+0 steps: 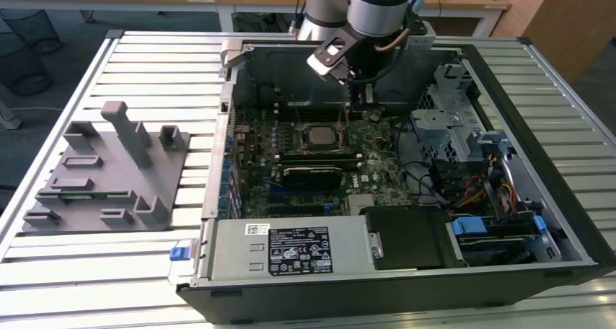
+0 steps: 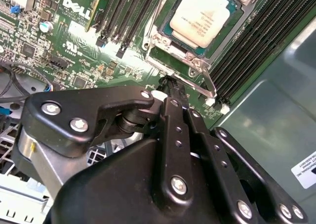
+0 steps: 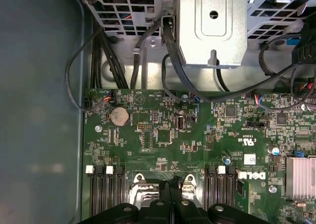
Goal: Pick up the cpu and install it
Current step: 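Close the cpu cover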
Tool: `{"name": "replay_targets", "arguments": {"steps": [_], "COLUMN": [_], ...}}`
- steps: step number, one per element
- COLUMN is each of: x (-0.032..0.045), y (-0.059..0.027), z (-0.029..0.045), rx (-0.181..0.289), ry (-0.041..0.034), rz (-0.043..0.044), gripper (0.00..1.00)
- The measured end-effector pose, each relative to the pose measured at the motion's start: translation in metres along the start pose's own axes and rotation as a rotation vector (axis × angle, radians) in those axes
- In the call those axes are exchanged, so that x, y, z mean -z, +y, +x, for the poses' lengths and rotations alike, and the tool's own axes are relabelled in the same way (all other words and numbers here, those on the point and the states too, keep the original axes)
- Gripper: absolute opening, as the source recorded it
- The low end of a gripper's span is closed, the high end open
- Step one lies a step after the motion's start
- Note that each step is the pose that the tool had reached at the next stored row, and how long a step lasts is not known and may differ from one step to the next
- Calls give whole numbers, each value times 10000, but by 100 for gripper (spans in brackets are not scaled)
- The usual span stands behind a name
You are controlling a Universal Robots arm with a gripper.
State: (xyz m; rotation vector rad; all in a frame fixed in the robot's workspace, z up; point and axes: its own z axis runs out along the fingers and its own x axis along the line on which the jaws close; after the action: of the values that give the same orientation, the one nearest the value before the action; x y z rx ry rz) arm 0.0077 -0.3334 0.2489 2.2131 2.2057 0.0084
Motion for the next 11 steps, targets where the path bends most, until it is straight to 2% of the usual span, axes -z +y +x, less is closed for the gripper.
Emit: {"name": "replay_targets", "arguments": {"steps": [11], "x": [-7], "y": [-20], "z": [0], "rx": [0], "ry": [1], "rz": [0], "gripper": [11]}}
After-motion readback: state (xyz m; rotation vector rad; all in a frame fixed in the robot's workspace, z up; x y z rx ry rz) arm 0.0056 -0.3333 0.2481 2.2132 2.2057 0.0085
